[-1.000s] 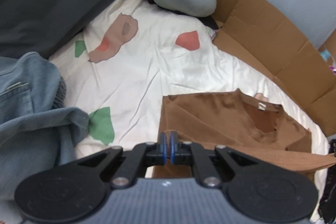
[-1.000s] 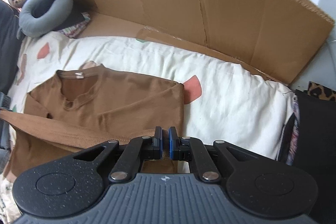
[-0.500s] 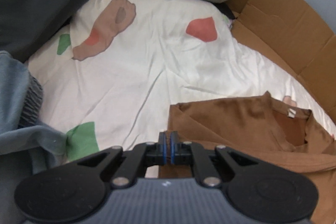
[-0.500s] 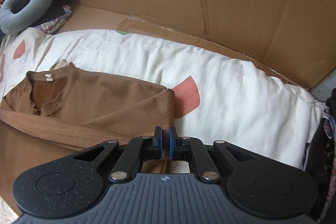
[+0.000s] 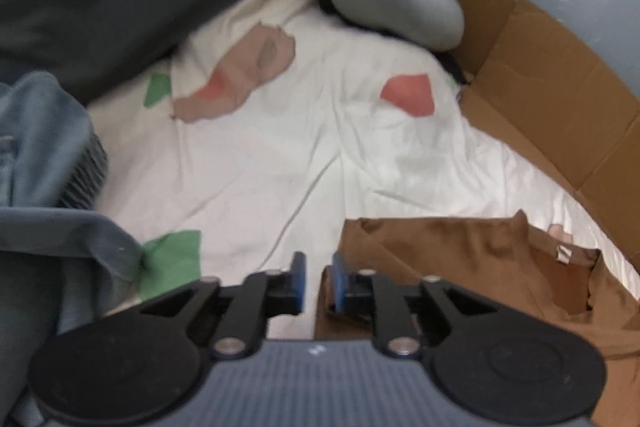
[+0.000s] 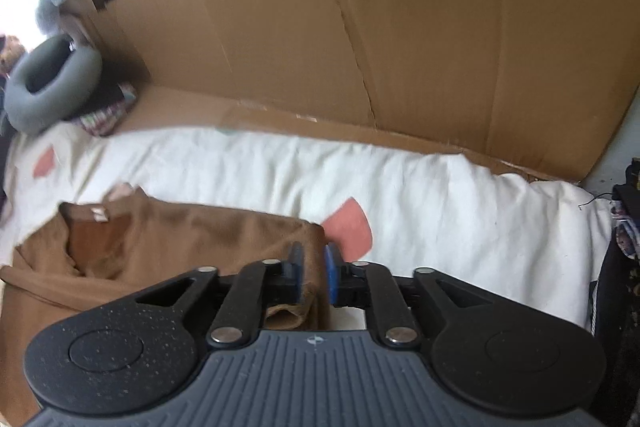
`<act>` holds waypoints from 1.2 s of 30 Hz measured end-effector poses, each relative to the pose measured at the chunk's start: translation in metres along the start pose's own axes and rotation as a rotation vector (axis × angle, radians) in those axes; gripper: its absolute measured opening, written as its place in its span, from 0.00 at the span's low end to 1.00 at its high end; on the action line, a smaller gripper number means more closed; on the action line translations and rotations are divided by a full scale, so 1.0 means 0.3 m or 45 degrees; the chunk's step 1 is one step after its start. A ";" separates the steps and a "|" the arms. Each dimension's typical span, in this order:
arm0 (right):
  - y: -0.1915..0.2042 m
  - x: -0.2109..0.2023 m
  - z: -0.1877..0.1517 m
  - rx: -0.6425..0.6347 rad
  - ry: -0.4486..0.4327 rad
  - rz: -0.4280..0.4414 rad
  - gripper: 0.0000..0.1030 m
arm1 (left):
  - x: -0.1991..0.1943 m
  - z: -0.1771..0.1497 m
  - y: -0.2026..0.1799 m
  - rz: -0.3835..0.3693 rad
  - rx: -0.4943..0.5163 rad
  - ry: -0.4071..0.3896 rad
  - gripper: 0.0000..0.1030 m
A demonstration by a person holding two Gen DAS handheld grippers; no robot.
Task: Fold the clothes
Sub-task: 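Open both grippers to release the folded hem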
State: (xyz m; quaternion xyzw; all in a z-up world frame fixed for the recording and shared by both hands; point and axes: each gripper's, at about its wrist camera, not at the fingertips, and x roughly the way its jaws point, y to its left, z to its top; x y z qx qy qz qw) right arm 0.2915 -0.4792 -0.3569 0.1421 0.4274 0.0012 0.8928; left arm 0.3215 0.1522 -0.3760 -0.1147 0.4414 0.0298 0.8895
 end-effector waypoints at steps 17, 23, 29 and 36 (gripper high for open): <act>0.069 0.060 -0.168 -0.203 0.163 -0.028 0.63 | 0.087 -0.133 -0.067 0.049 0.271 0.148 0.55; 0.070 0.121 -0.169 -0.237 0.174 -0.097 0.63 | 0.119 -0.110 -0.062 0.074 0.306 0.167 0.63; 0.057 0.144 -0.112 -0.201 0.127 -0.145 0.62 | 0.138 -0.062 -0.067 0.103 0.306 0.138 0.63; 0.037 0.182 -0.072 -0.184 0.102 -0.157 0.62 | 0.170 -0.025 -0.068 0.103 0.270 0.077 0.63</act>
